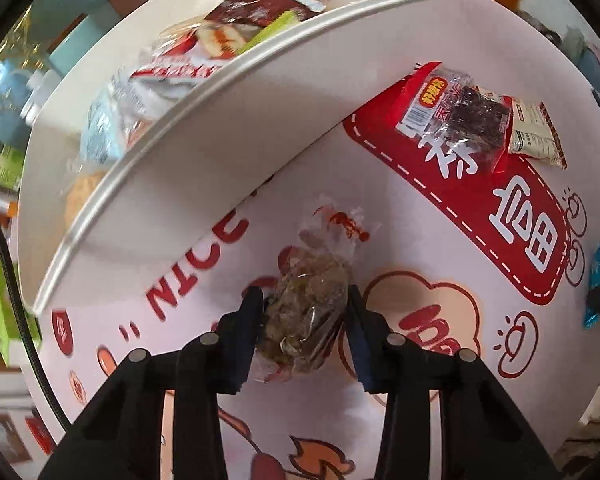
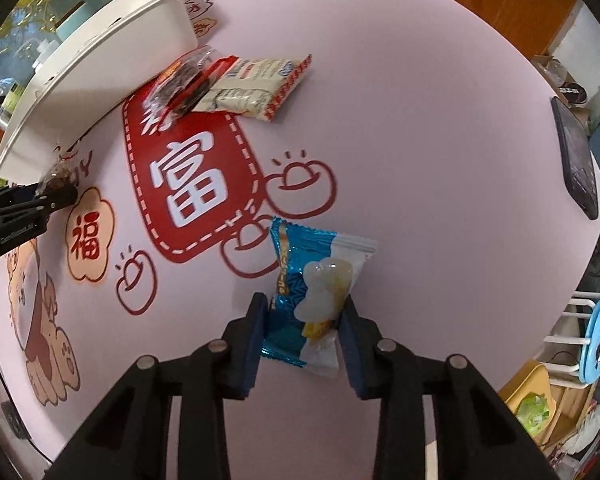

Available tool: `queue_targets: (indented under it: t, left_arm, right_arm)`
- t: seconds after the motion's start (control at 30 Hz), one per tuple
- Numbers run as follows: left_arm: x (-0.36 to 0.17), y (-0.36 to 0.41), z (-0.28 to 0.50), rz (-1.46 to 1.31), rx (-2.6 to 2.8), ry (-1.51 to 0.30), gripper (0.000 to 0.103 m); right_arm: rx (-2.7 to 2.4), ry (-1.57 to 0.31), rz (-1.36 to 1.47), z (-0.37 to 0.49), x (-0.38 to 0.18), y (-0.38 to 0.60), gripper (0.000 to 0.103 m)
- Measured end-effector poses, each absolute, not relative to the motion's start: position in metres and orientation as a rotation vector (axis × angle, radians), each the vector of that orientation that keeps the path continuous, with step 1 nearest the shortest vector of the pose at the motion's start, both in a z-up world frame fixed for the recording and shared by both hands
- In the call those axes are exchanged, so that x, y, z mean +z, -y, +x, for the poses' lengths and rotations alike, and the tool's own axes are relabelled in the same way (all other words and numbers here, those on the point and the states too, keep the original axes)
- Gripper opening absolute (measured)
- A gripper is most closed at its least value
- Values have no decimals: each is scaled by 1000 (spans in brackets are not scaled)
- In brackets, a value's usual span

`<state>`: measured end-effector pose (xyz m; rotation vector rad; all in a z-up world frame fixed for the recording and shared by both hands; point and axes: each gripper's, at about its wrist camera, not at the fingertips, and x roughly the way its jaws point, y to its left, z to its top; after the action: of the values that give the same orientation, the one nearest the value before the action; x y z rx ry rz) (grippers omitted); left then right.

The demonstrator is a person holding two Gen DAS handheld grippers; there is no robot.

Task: Organize snacks
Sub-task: 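Grasp another clear nut bag with the left gripper while the right grasps the blue foil pack, then lift both packs over the white tray and open both grippers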

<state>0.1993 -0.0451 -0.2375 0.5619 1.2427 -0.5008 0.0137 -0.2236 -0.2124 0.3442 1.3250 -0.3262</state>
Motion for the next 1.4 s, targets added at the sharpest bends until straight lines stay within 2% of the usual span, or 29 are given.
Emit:
queue_targets:
  t: [0.4, 0.67, 1.4]
  left_arm:
    - [-195, -5, 150, 325, -489, -1229, 39]
    - [-129, -11, 127, 243, -432, -1163, 39]
    - [7, -26, 180, 84, -204, -895, 39]
  right_arm:
    - [-210, -1244, 234, 26, -175, 199, 34]
    - [-86, -1154, 165, 59, -131, 185, 34]
    - [108, -802, 46, 168, 15, 191, 34]
